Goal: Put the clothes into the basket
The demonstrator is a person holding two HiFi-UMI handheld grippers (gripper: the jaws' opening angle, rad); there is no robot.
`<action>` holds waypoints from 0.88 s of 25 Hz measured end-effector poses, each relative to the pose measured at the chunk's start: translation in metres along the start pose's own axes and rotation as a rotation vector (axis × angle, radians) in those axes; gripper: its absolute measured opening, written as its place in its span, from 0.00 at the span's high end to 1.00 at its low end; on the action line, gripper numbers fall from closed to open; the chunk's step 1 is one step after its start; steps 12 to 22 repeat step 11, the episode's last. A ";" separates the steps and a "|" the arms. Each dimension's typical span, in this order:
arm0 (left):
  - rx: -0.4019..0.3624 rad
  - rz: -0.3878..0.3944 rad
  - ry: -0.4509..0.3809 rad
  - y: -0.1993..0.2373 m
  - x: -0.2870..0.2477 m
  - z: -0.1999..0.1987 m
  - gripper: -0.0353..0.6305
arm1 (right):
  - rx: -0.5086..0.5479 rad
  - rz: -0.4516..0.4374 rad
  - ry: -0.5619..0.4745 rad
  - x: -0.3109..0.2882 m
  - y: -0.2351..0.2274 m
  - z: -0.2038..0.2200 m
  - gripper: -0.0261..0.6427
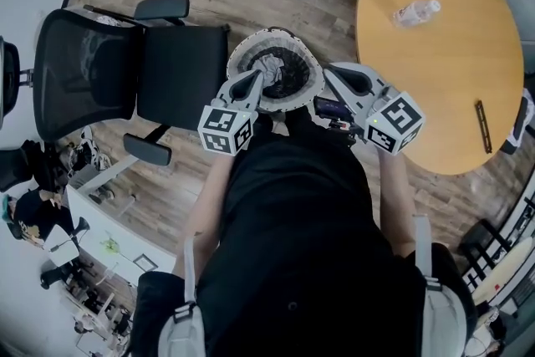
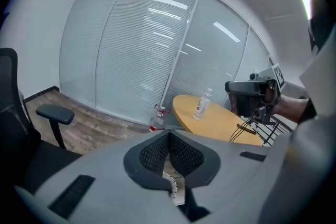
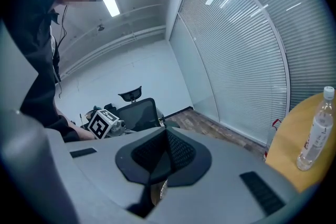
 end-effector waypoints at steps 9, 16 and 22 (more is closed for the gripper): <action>0.014 -0.014 0.013 0.006 0.001 0.005 0.93 | 0.014 -0.020 0.021 -0.011 0.003 0.000 0.94; 0.016 -0.021 0.012 0.010 0.000 0.004 0.93 | 0.016 -0.021 0.024 -0.014 0.002 0.000 0.94; 0.016 -0.021 0.012 0.010 0.000 0.004 0.93 | 0.016 -0.021 0.024 -0.014 0.002 0.000 0.94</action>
Point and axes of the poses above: the fingertips, and each gripper's own axes: x backward along the fingers, y to its left, z out of its underside, the point moved 6 cm from there along x, backward along the fingers, and after that the axes turned 6 degrees about -y, right-handed, at the moved point
